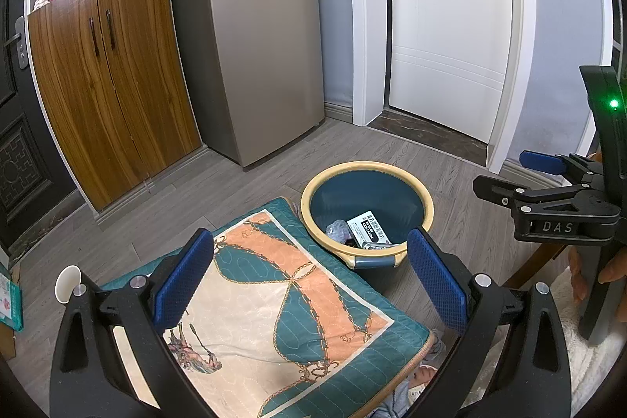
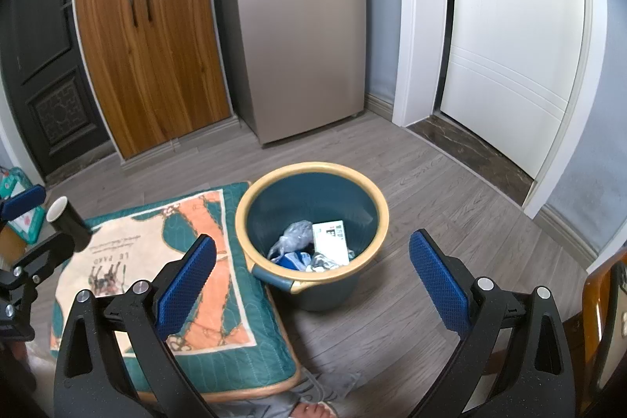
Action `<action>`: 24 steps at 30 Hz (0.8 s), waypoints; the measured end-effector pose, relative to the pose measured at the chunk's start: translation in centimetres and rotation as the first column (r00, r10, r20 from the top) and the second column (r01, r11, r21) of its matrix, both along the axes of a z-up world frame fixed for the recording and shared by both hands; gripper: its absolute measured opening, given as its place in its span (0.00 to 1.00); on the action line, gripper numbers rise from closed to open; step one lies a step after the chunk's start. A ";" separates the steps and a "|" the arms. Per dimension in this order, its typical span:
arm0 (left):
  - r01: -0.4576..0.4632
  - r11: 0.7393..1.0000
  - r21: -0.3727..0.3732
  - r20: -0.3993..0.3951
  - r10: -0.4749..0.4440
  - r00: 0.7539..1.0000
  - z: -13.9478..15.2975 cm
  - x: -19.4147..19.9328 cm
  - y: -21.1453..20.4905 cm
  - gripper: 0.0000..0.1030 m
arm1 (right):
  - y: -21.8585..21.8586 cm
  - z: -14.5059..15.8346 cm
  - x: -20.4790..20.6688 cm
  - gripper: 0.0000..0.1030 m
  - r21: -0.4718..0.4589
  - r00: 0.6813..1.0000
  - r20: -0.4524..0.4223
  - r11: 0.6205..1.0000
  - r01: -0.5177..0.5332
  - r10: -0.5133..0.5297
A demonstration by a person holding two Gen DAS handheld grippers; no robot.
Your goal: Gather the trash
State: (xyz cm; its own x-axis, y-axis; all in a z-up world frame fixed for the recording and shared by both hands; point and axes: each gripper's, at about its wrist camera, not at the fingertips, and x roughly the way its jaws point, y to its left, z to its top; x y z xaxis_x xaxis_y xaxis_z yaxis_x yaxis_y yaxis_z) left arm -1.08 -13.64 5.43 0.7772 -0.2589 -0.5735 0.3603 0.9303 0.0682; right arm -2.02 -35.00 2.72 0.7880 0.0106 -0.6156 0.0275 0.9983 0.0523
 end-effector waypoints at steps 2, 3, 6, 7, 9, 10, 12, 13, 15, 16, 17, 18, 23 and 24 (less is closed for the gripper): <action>-0.001 1.000 0.000 0.000 0.001 1.000 0.0 0.0 0.0 0.94 | 0.0 0.0 0.0 0.95 0.000 1.000 0.000 1.000 0.000 0.000; 0.000 1.000 0.000 -0.001 0.000 1.000 0.0 0.0 0.0 0.94 | 0.0 0.0 0.0 0.95 0.000 1.000 0.000 1.000 0.000 0.000; 0.000 1.000 -0.001 0.000 0.000 1.000 0.0 0.0 0.0 0.94 | 0.0 0.0 0.0 0.95 -0.001 1.000 0.000 1.000 0.000 0.000; 0.000 1.000 -0.001 0.000 0.000 1.000 0.0 0.0 0.0 0.94 | 0.0 0.0 0.0 0.95 -0.001 1.000 0.000 1.000 0.000 0.000; 0.000 1.000 0.000 -0.001 0.000 1.000 0.0 0.0 0.0 0.94 | 0.0 0.0 0.0 0.95 -0.001 1.000 -0.001 1.000 0.000 0.000; 0.001 1.000 -0.001 -0.002 -0.001 1.000 0.0 0.0 0.0 0.94 | 0.0 0.0 0.0 0.95 -0.001 1.000 -0.001 1.000 0.000 0.000; 0.002 1.000 -0.002 -0.002 -0.002 1.000 0.0 0.0 0.0 0.94 | 0.0 0.0 0.0 0.95 0.000 1.000 -0.001 1.000 0.000 0.000; 0.004 1.000 -0.001 -0.004 -0.004 1.000 -0.1 0.0 0.0 0.94 | 0.0 0.0 0.0 0.95 0.000 1.000 -0.001 1.000 0.000 0.000; 0.005 1.000 0.000 -0.006 -0.005 1.000 -0.2 0.0 -0.1 0.94 | 0.0 0.0 0.0 0.95 -0.001 1.000 -0.002 1.000 0.000 0.000; 0.005 1.000 0.001 -0.006 -0.005 1.000 -0.2 -0.1 -0.2 0.94 | -0.1 -0.1 0.0 0.95 -0.001 1.000 -0.003 1.000 0.000 0.000; 0.007 1.000 0.000 -0.006 -0.007 1.000 -0.2 -0.1 -0.2 0.94 | -0.1 -0.1 -0.1 0.95 -0.001 1.000 -0.003 1.000 0.000 0.000; 0.009 1.000 -0.002 -0.007 -0.009 1.000 -0.2 -0.2 -0.2 0.94 | -0.1 0.0 0.0 0.95 -0.001 1.000 -0.002 1.000 0.000 0.000; 0.028 1.000 -0.007 -0.018 -0.028 0.999 -0.3 -0.1 -0.5 0.94 | -0.1 0.0 0.0 0.95 -0.002 1.000 -0.004 1.000 0.000 -0.001; 0.027 1.000 -0.007 -0.018 -0.027 0.999 -0.3 -0.1 -0.4 0.94 | -0.1 -0.1 0.0 0.95 -0.003 1.000 -0.006 1.000 0.002 -0.002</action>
State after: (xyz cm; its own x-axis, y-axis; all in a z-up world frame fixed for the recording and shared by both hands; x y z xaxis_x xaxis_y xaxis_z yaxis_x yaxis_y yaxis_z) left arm -1.16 -14.08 5.14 0.7596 -0.2833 -0.5854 0.3863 0.9207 0.0558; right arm -2.02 -35.08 2.66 0.7844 0.0070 -0.6203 0.0298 0.9984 0.0490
